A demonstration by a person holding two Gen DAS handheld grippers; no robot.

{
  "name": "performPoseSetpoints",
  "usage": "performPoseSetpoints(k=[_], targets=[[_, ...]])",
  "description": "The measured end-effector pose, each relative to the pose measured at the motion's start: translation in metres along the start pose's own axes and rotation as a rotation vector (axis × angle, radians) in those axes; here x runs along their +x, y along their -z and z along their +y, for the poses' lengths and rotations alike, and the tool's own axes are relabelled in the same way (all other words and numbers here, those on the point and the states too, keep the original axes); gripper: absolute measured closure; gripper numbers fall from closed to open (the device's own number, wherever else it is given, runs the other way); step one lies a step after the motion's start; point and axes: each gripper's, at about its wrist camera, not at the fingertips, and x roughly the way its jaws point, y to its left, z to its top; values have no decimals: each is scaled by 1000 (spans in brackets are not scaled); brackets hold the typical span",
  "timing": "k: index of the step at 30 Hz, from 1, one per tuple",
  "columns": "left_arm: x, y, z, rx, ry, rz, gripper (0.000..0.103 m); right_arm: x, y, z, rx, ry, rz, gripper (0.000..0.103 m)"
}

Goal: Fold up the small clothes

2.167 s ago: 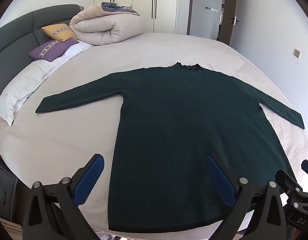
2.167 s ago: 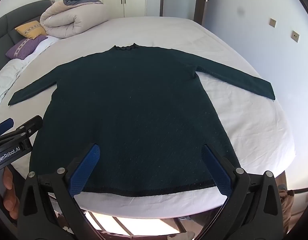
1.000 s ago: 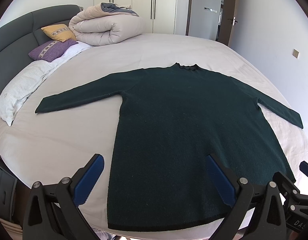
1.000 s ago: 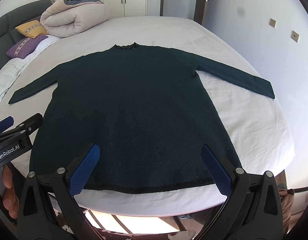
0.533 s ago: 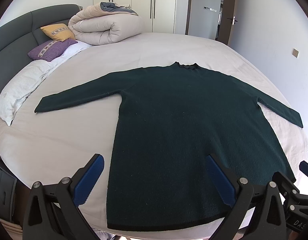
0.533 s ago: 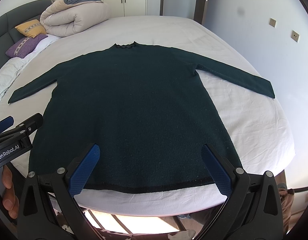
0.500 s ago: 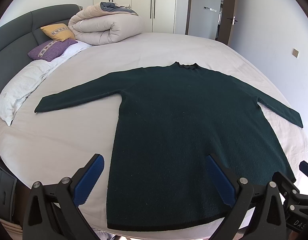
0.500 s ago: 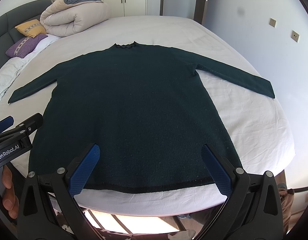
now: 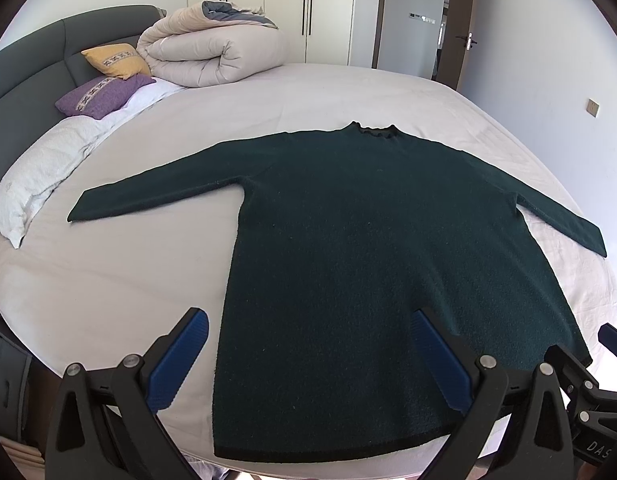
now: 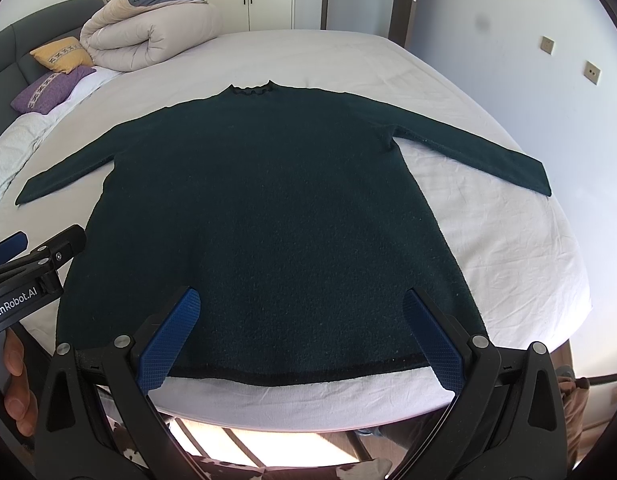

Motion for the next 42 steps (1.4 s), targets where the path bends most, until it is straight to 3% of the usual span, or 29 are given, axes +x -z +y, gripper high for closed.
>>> performPoseSetpoints(k=[27,33,35,42], targets=[[5,4,6,-6,12,20,0,6,7,0,-9,8,14,0],[6,0,9,6,33,-25,0,11,6,1,-19,12,25,0],[11,-4,16,-7,61,-15,0,14,4,2,-17,13,28,0],[46,-43,85,-204,231,-3,0,25,-8,4,-9,-15,36,0]])
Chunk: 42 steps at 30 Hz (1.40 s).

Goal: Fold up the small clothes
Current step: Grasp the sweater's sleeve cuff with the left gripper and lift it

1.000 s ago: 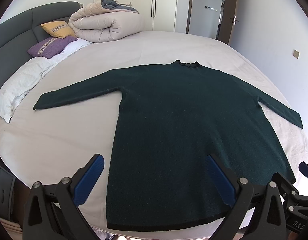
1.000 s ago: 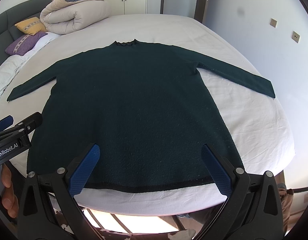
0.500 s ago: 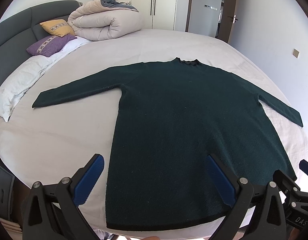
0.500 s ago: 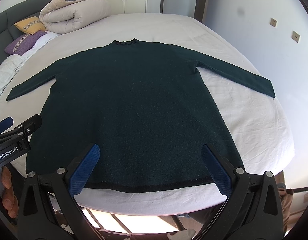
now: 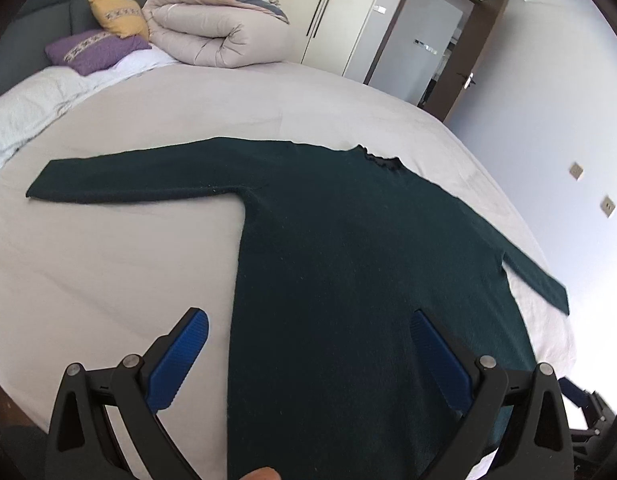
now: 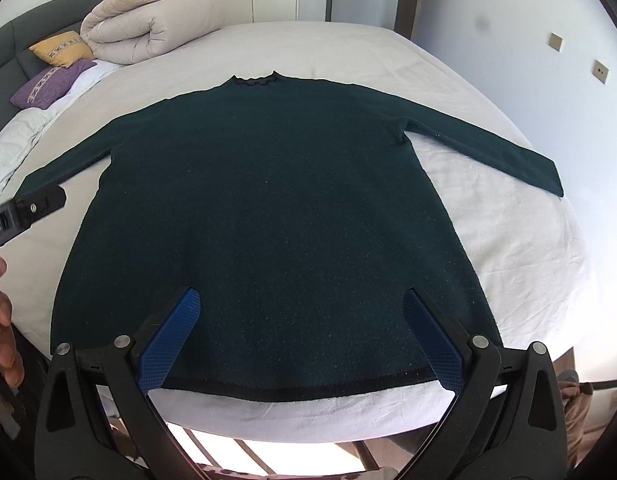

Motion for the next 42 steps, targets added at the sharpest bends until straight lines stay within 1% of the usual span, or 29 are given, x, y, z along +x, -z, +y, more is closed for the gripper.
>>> performPoseSetpoints(k=[1,2,3,4,5,6,9,10,12,13,14,17,19,22,24,25,26,27,29,31,33,35,37,40,41,42], targets=[[2,-9,16,-52,20,-27,0,2,-3,1,4,-11,-2,0],[2,-16,29,-92,15,-56,0,3,-8,1,10,-31,-8,0],[6,-24,43,-118,-5,-50,0,3,-11,2,15,-47,-13,0],[14,-33,58,-146,-17,1,0,3,-15,3,19,-73,-22,0],[21,-43,77,-208,-2,32,0,3,-20,4,20,-95,-31,0],[23,-50,98,-278,11,21,0,2,-24,6,20,-119,-44,0],[22,-68,172,-534,24,-95,0,4,-39,13,19,-171,-81,0],[24,-71,200,-638,47,-124,0,7,-44,16,21,-189,-85,0],[30,-72,248,-826,123,-186,0,13,-55,21,29,-220,-86,0],[34,-71,270,-912,131,-209,0,16,-59,23,38,-231,-84,0],[38,-69,286,-975,130,-224,0,21,-63,25,50,-246,-80,0],[53,-59,319,-1133,163,-253,1,40,-76,33,77,-275,-53,0],[59,-56,328,-1191,175,-275,2,55,-84,39,83,-284,-28,0],[63,-62,336,-1186,169,-298,2,74,-93,50,89,-302,4,0],[68,-70,341,-1192,170,-316,12,84,-94,56,89,-304,15,0],[72,-73,345,-1195,169,-314,24,89,-96,59,92,-310,16,0],[78,-75,347,-1201,169,-309,40,91,-94,61,93,-313,16,0],[82,-75,351,-1205,169,-301,48,94,-94,63,94,-315,15,0],[89,-73,356,-1207,151,-286,82,98,-94,66,91,-316,11,0],[88,-75,355,-1172,117,-287,92,103,-95,67,92,-312,4,0],[83,-91,342,-1081,73,-300,95,104,-94,62,104,-312,3,0],[75,-110,320,-943,37,-322,96,109,-95,55,128,-309,2,1],[72,-132,290,-797,3,-332,97,114,-97,50,151,-311,1,2],[76,-155,236,-584,-15,-325,98,117,-98,37,178,-302,-8,3],[81,-162,210,-493,-16,-311,98,119,-97,33,187,-299,-12,3],[89,-168,179,-381,-4,-282,98,119,-96,29,197,-292,-15,3]])
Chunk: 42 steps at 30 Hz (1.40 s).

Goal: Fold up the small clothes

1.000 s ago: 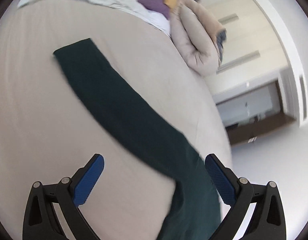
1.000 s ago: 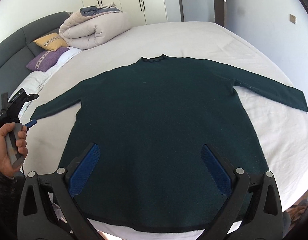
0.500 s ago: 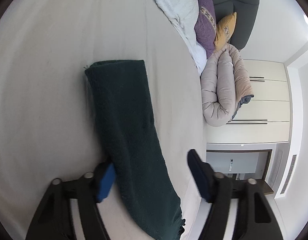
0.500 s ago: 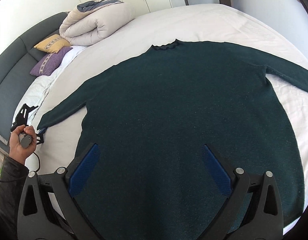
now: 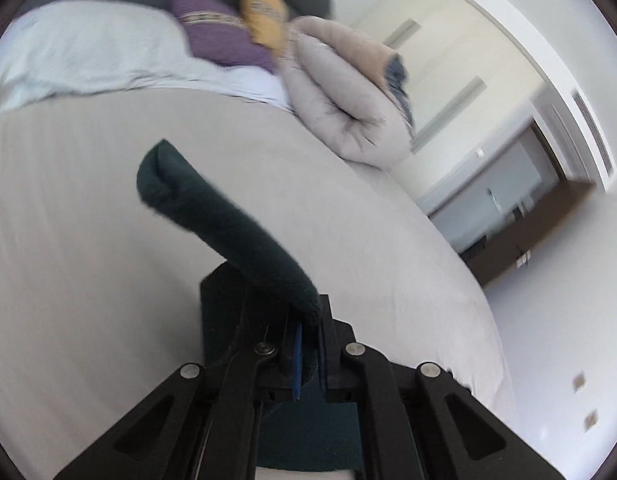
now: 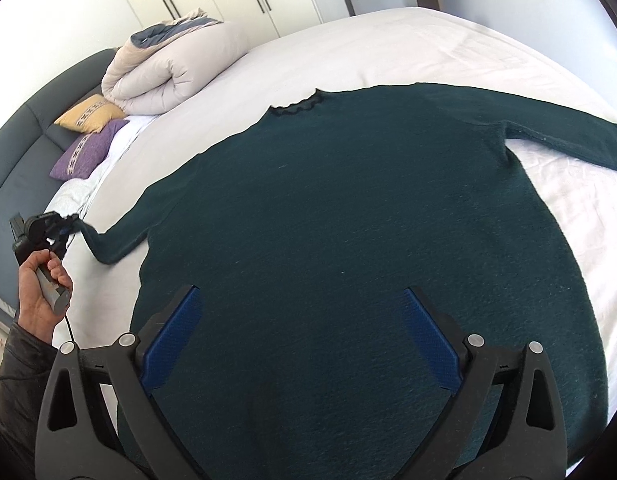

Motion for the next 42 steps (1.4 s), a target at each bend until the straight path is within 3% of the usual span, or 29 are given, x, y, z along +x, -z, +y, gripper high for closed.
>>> performPoseSetpoints(k=[4,7,10,12,16,20,25,28,30,31,32,34,36,39,42], targets=[[32,72,-121,478,52,145,98,3,-10,-23,42,21,-14,3],[50,146,-169,760,48,227,98,6,-24,-41,75,22,-34,3],[64,203,-178,940,20,307,98,16,-45,-54,71,20,-40,3],[67,217,-176,990,-1,314,98,31,-64,-61,72,-19,-32,3],[64,192,-165,856,45,324,92,71,-108,-63,98,-133,20,3],[57,183,-156,730,83,366,78,134,-142,-49,185,-246,137,3],[54,183,-158,717,87,373,71,205,-153,-29,309,-358,277,5],[58,185,-157,708,87,396,70,237,-155,-17,358,-380,333,24],[53,181,-158,690,106,396,67,247,-154,-5,340,-402,340,54],[50,177,-158,665,127,386,65,254,-158,0,319,-402,360,77],[43,172,-157,639,152,369,59,258,-159,3,306,-381,365,86],[27,158,-156,593,189,302,48,261,-163,7,281,-362,352,94],[11,139,-152,559,204,203,41,255,-171,7,251,-331,315,96],[2,107,-137,492,167,113,38,238,-188,1,226,-288,238,96],[11,81,-112,410,95,98,38,225,-205,-20,194,-219,169,96]])
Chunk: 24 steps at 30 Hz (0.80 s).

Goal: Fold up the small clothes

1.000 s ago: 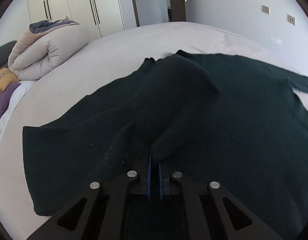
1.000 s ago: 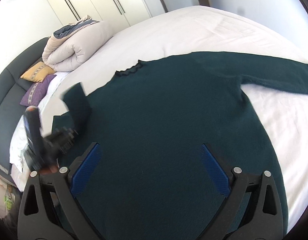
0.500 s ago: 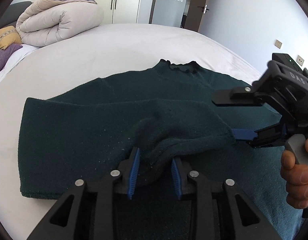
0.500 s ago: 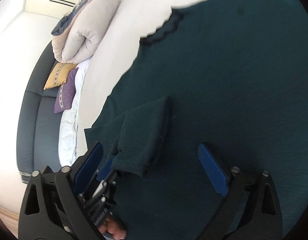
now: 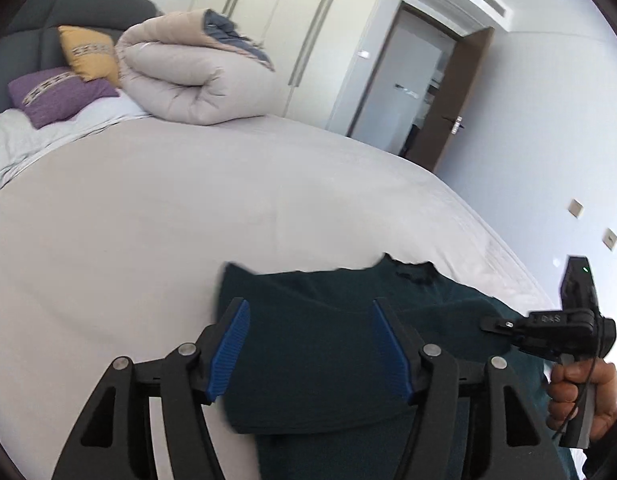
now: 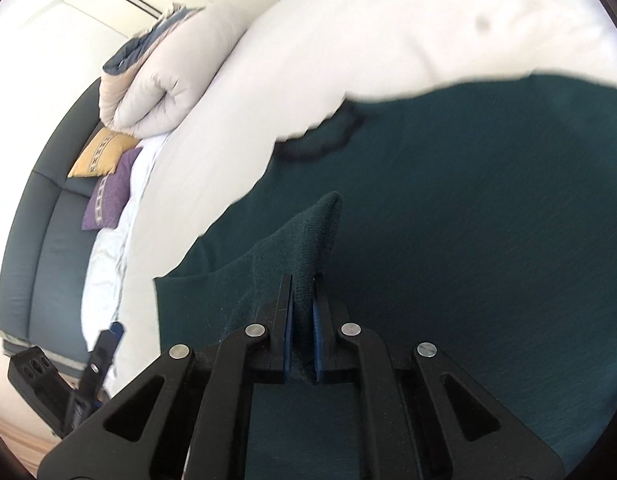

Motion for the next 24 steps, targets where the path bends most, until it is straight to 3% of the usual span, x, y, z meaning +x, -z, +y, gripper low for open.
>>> performPoseSetpoints(k=[3,5,8,16,20,24], targets=[[13,-7,30,-106,-1,44,51,-13,-17,-18,-4,67,-34,96],[18,-8,35,-110,-1,64,64,-19,-26,-33,10,107,-51,96],[30,-2,26,-66,6,95,72,-25,-33,-58,49,139,-73,96],[59,29,-15,120,13,214,74,-13,-49,-76,61,203,-82,96],[74,42,-16,156,-32,290,74,5,-52,-84,77,212,-67,96],[76,49,-22,207,-71,293,74,9,-38,-95,78,215,-58,96]])
